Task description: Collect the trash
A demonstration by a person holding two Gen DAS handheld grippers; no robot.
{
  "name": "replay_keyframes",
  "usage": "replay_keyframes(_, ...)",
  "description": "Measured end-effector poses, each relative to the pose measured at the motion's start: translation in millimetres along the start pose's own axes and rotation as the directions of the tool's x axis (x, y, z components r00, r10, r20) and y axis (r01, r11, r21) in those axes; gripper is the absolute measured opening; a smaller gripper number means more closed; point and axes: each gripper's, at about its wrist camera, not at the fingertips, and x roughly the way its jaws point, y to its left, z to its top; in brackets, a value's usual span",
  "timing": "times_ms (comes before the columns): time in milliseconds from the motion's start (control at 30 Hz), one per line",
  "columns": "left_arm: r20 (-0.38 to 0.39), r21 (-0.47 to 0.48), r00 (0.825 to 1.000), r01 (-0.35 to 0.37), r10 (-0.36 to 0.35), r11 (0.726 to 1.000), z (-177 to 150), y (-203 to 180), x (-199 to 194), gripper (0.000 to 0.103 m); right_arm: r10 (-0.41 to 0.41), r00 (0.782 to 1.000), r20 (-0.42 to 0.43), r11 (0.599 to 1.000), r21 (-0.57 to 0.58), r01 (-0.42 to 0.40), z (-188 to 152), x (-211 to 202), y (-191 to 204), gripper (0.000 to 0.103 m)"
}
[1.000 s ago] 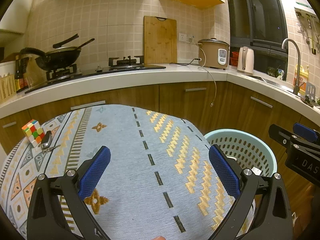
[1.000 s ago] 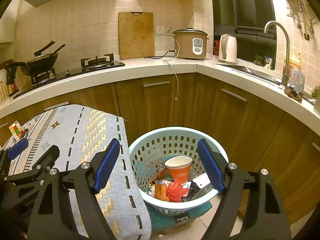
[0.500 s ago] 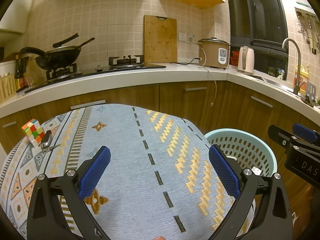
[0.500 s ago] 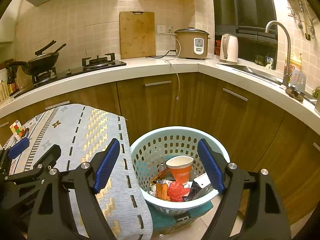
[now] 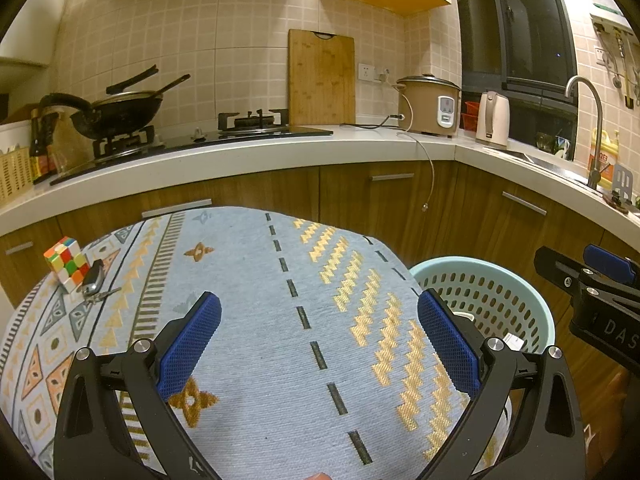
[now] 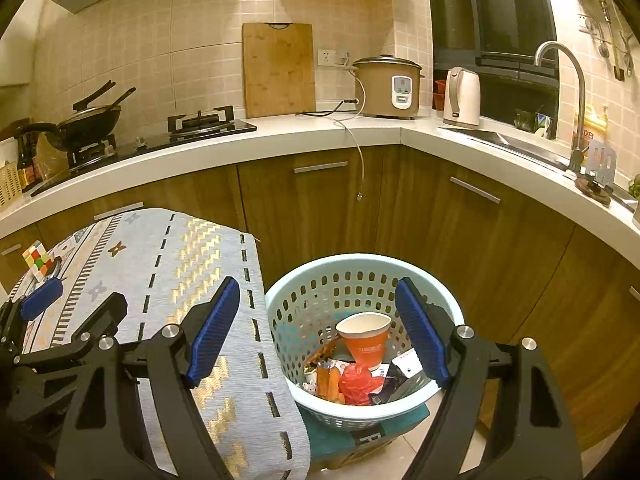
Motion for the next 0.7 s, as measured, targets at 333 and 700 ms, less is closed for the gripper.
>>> replay_keyframes(333,0.0,0.0,1.0,0.0,0.0,1.0,0.2,-0.2,-0.2,0.095,0.0,1.0,-0.001,1.0,0.001,0.0,0.5,0.0,0.0,0.076)
replay_keyframes(700,-0.013,0.002,1.0,-0.005,0.005,1.0,0.9,3.1,0.0,0.095,0.001,1.0,0.004,1.0,0.0,-0.001,2.4,-0.6,0.8,0.076)
